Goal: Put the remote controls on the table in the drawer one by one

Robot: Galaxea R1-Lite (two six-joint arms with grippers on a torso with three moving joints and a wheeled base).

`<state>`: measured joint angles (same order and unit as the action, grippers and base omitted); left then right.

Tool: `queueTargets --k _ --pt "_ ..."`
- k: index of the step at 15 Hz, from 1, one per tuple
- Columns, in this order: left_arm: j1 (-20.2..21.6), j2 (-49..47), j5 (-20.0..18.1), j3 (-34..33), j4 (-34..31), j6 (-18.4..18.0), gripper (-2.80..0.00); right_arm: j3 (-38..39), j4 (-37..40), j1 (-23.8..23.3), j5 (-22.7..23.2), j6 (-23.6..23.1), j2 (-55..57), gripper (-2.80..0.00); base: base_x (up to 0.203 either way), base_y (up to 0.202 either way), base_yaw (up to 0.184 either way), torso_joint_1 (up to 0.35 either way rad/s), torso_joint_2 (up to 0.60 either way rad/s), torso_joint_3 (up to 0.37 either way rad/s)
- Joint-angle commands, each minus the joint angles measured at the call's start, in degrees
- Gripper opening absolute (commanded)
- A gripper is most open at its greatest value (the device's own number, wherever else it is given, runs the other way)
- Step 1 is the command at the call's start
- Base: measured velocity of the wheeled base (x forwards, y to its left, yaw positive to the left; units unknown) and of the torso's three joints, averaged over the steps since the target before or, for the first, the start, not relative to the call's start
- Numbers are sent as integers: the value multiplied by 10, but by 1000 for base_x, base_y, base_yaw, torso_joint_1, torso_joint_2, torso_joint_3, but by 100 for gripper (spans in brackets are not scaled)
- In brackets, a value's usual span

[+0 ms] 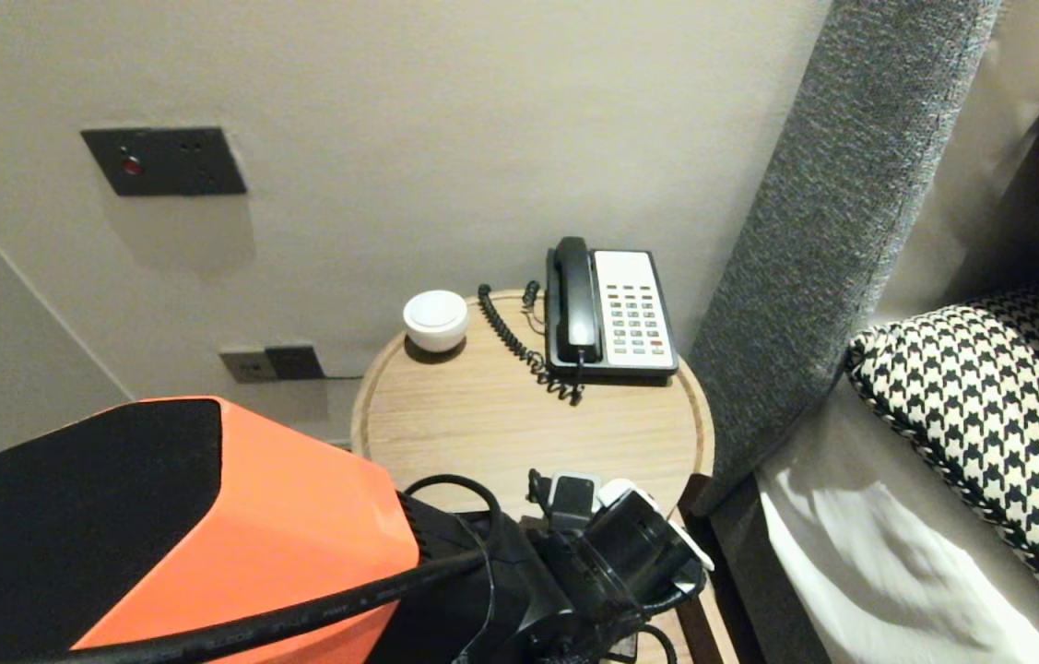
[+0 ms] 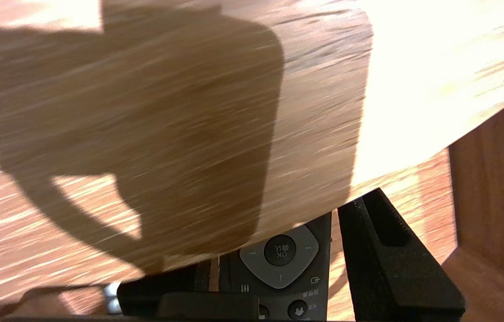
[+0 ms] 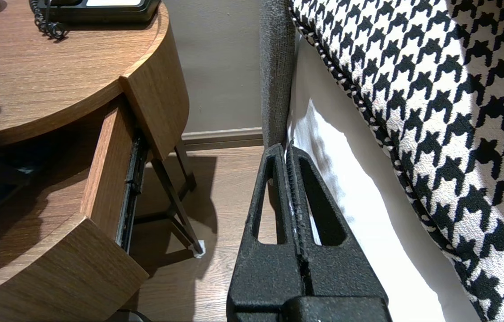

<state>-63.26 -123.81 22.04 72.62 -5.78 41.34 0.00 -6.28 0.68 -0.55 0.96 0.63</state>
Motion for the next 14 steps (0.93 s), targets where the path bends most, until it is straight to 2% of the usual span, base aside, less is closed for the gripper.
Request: queueTargets --k 1,5,11,14 --pt "-4 18 -1 -11 2 3 -280 23 0 0 0 0 0 -280 0 0 0 0 0 0" --pt "-5 20 2 -13 4 3 -280 23 0 0 -1 0 0 -280 0 0 0 0 0 0" --pt "0 2 12 -13 54 0 -280 23 0 0 0 0 0 -280 0 0 0 0 0 0" --pt "1 -2 13 -17 56 2 -280 23 0 0 0 0 0 -280 0 0 0 0 0 0"
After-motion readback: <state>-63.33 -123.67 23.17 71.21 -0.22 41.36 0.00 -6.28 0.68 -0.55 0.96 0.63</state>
